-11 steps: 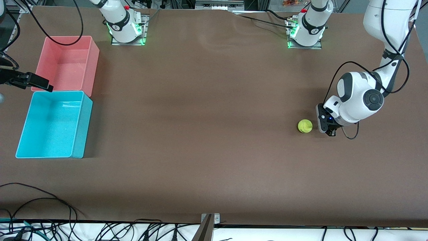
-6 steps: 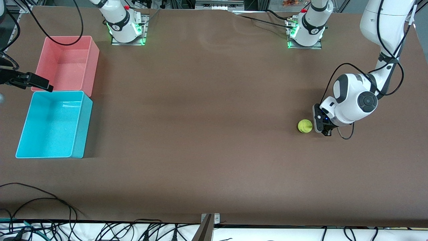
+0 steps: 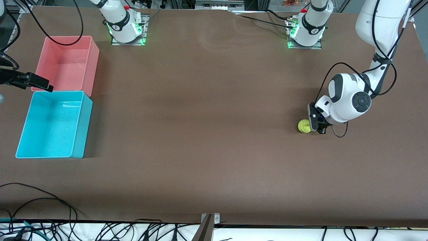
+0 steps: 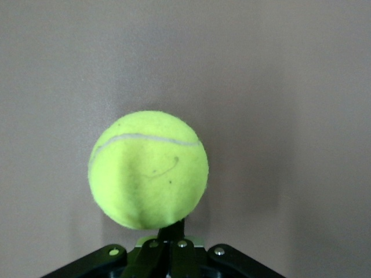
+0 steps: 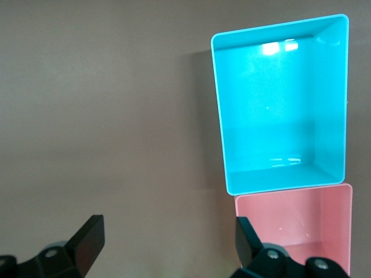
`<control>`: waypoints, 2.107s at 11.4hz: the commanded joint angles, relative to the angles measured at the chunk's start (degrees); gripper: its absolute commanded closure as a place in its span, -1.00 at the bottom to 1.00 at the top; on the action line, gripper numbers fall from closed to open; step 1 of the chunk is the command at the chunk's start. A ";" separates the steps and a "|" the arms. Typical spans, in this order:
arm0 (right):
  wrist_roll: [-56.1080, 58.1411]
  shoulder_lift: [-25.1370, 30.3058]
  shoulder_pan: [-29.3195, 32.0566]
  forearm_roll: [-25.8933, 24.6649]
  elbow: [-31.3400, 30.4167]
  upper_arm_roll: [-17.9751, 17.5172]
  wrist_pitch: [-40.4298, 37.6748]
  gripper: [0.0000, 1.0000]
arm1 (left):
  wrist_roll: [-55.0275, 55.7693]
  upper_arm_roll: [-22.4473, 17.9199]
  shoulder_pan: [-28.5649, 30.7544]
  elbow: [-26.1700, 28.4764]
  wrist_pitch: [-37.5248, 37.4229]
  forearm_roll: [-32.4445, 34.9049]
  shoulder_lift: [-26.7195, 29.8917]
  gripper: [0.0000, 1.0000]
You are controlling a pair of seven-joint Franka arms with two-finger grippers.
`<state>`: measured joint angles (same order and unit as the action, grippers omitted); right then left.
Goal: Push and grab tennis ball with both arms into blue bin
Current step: 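Lower the left gripper to the table beside the tennis ball, then push the ball with the left gripper while the right gripper reaches it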
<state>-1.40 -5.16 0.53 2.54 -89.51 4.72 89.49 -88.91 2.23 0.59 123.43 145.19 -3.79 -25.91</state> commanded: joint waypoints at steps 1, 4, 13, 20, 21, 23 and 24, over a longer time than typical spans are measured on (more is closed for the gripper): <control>0.88 -0.55 0.43 0.53 1.18 -0.15 -0.28 -1.00 | 5.64 -0.21 -3.30 -0.02 1.67 -2.01 -0.45 1.00; 0.88 -0.99 0.43 0.53 1.18 -0.06 -0.28 -1.00 | 28.56 4.18 -10.33 -1.34 1.85 0.25 -1.43 1.00; 2.89 -5.01 0.61 0.27 1.10 -0.06 2.51 -1.00 | 29.59 3.84 -6.23 1.02 -3.60 3.35 7.26 0.16; 7.12 -20.57 0.35 9.57 1.18 -0.23 17.36 -1.00 | 30.46 0.32 -5.16 4.79 -9.49 3.35 17.88 -1.00; 7.12 -21.89 -0.09 12.11 1.18 -0.58 18.86 -1.00 | 30.46 0.32 -5.08 7.07 -9.66 3.35 21.83 -1.00; 6.33 -23.74 -0.45 15.55 1.18 -2.51 20.89 -1.00 | 30.46 0.32 -4.81 8.32 -9.67 3.43 27.73 -1.00; 6.15 -24.80 -0.45 15.74 1.18 -3.74 23.16 -1.00 | 30.46 0.32 -4.55 8.15 -9.58 3.35 28.62 -1.00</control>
<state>4.96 -28.00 0.19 16.03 -89.67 3.23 109.86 -59.09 2.67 -4.30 128.17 136.10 -1.75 -4.63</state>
